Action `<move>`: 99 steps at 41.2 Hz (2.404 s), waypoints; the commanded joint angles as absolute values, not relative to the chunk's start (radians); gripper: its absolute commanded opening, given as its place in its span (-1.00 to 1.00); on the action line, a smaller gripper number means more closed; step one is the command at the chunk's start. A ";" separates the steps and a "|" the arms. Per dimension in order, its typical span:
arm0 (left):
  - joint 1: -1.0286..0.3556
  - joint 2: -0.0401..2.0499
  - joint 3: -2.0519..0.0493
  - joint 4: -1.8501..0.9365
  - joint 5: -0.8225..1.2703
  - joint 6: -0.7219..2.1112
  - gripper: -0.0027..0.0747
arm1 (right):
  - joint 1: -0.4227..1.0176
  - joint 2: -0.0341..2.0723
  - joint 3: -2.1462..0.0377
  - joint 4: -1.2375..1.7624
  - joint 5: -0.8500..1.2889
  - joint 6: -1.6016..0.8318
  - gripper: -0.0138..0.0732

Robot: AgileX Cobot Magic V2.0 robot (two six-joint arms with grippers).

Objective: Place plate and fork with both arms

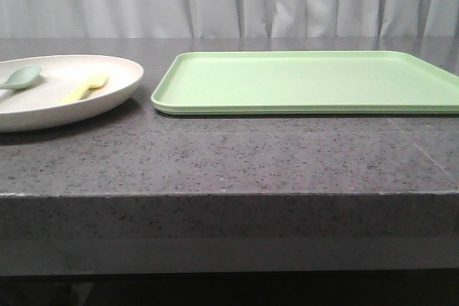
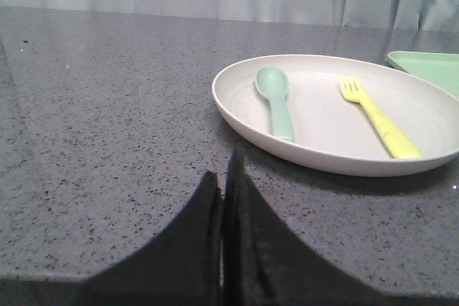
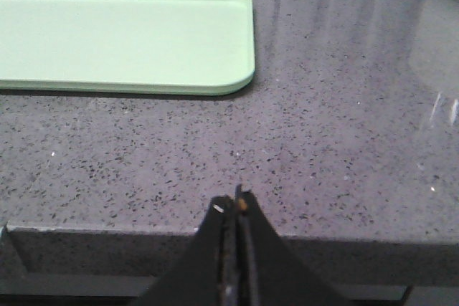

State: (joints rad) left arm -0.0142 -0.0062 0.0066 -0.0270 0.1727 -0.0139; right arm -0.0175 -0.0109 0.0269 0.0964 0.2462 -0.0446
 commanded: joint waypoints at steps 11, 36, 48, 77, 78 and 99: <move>-0.021 -0.026 0.009 -0.035 0.088 -0.018 -0.98 | -0.024 -0.010 0.024 0.093 0.172 -0.051 -0.83; -0.021 -0.026 0.009 -0.035 0.088 -0.018 -0.98 | -0.024 -0.010 0.024 0.095 0.164 -0.051 -0.83; -0.021 -0.026 0.009 -0.035 0.086 -0.018 -0.98 | -0.024 -0.010 0.024 0.118 0.057 -0.051 -0.83; -0.021 -0.026 0.004 -0.051 -0.302 -0.018 -0.98 | -0.024 -0.010 -0.020 0.283 0.066 -0.051 -0.83; -0.021 -0.026 0.002 -0.051 -0.301 -0.018 -0.98 | -0.024 -0.010 -0.033 0.283 0.074 -0.051 -0.83; -0.021 0.349 -0.435 0.070 0.000 -0.018 -0.98 | -0.024 0.291 -0.508 0.247 0.404 -0.051 -0.82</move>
